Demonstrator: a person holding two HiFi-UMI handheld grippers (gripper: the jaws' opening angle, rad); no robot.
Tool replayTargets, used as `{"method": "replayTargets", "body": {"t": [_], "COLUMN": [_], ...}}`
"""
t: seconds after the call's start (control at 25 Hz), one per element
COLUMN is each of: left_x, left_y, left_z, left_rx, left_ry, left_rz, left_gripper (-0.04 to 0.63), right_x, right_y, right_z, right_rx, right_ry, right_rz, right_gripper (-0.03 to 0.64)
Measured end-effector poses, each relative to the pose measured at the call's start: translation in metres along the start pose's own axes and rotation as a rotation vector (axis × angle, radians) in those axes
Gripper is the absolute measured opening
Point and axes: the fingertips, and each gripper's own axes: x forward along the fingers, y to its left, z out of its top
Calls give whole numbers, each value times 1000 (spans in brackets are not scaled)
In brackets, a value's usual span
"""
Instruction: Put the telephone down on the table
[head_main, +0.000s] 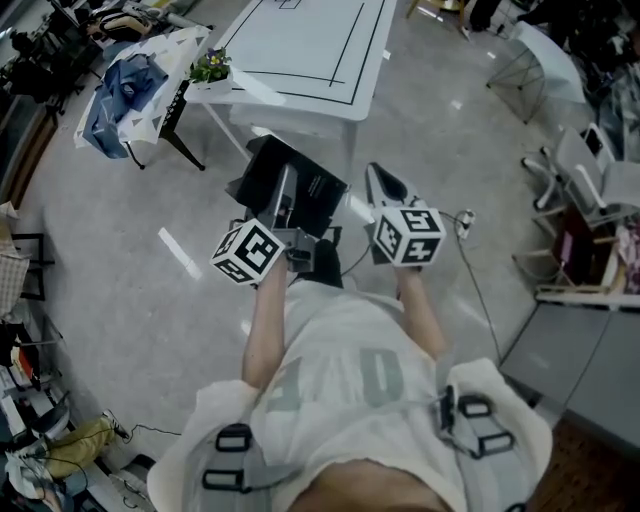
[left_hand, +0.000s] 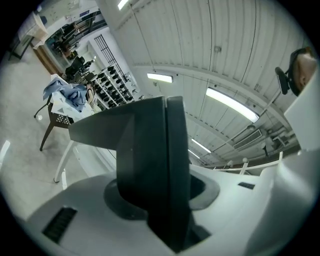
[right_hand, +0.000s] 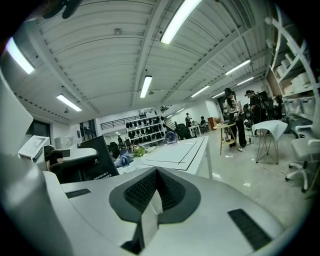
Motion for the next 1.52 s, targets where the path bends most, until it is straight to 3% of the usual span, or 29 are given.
{"method": "replayTargets", "body": {"t": [0.36, 0.68, 1.12, 1.52], "left_x": [31, 99, 247, 397], "left_y": [10, 23, 71, 117], "left_z": [11, 34, 95, 172], "left_rx": [97, 171, 146, 156], "left_ry": [-20, -29, 2, 47], "left_rz": [20, -3, -33, -131], "left_gripper": [167, 167, 168, 168], "right_x": [25, 81, 219, 362], "right_y": [-16, -46, -79, -102], "right_z": [11, 36, 103, 169], "right_rx": [-5, -11, -30, 12], "right_ry": [-4, -22, -21, -20], "right_rz": [-14, -38, -55, -74], "right_gripper": [8, 7, 8, 7]}}
